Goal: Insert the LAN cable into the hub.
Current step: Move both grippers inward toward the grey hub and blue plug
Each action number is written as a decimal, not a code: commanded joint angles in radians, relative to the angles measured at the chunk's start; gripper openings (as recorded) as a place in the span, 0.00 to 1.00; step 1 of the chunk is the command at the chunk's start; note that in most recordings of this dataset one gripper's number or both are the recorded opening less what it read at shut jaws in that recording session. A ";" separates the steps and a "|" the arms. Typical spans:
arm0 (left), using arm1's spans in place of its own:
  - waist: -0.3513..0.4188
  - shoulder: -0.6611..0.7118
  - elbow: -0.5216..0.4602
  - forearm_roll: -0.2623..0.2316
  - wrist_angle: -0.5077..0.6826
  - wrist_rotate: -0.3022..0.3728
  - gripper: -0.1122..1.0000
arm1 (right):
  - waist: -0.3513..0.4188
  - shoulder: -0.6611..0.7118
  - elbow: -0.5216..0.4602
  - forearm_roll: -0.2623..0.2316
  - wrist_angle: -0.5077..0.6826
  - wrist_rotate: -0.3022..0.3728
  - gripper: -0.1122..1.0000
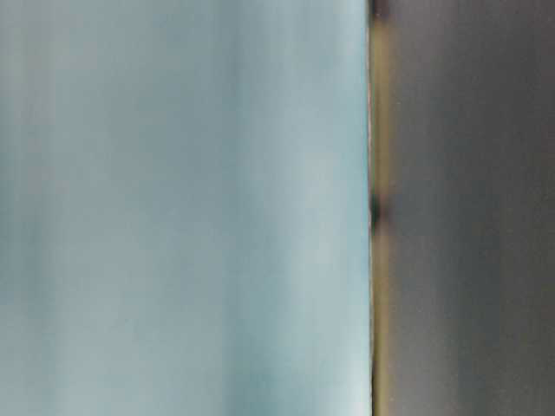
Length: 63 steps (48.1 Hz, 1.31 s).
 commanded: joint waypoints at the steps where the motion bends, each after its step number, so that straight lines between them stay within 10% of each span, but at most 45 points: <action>1: -0.003 0.025 -0.020 0.043 0.014 -0.011 0.15 | -0.002 0.015 -0.020 0.006 -0.003 0.008 0.13; 14: -0.040 0.089 -0.086 0.043 0.140 -0.009 0.10 | 0.028 0.161 -0.135 0.064 0.316 0.077 0.10; 46: -0.106 0.249 -0.137 0.043 0.298 -0.100 0.10 | 0.097 0.681 -0.428 0.031 0.618 0.064 0.13; 58: -0.107 0.393 -0.183 0.043 0.327 -0.057 0.12 | 0.097 0.765 -0.454 0.028 0.615 0.064 0.59; 63: -0.107 0.443 -0.195 0.043 0.321 -0.058 0.30 | 0.098 0.792 -0.460 0.015 0.600 0.060 0.81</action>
